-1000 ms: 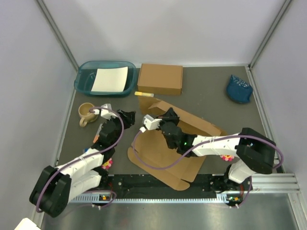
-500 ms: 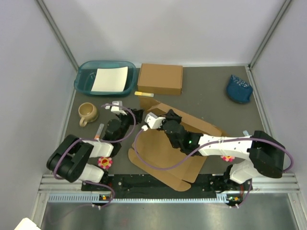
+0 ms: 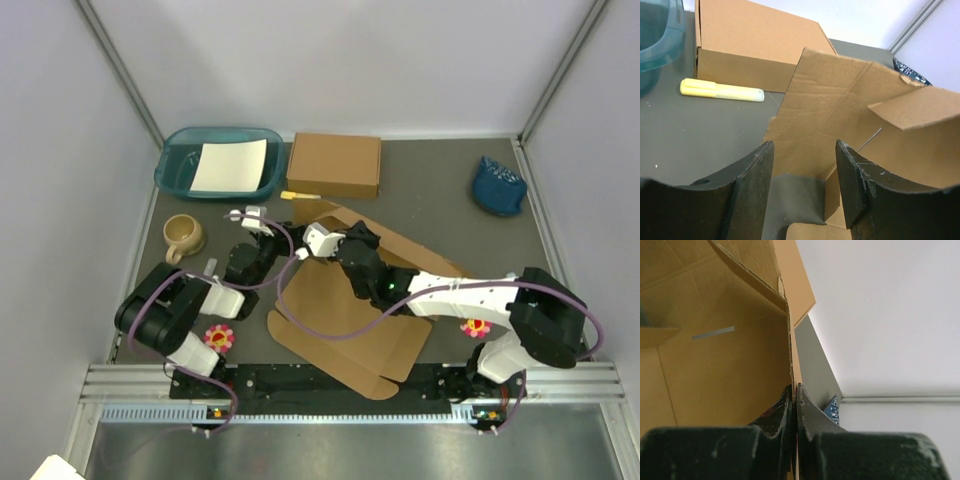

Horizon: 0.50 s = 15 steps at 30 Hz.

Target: Fold the paper box

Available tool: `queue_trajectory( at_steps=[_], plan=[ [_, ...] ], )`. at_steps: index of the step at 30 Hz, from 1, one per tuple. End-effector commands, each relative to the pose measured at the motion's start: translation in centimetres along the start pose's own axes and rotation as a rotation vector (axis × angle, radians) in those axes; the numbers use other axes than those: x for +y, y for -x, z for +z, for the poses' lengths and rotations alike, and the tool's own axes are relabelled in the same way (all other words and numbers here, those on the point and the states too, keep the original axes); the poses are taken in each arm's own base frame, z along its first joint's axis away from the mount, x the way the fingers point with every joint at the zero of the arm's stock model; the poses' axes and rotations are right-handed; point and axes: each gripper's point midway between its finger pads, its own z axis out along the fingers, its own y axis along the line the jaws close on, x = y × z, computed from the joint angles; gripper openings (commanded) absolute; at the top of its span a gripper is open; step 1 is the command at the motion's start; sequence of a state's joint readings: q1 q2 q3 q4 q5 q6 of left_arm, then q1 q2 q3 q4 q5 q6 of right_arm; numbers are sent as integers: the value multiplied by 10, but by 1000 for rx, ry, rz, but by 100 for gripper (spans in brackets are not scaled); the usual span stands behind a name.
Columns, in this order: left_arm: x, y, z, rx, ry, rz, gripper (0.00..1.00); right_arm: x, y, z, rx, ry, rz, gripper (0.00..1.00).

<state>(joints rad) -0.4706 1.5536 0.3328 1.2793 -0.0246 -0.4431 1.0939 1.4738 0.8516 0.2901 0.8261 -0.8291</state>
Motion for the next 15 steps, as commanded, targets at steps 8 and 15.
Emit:
queue_trajectory(
  at_steps=[8, 15],
  plan=[
    [-10, 20, 23, -96, -92, 29, 56, 38, -22, 12, 74, 112, -34, 0],
    [1, 22, 34, -120, -71, 31, 58, 37, -25, 7, 71, 119, -22, 0]
  ],
)
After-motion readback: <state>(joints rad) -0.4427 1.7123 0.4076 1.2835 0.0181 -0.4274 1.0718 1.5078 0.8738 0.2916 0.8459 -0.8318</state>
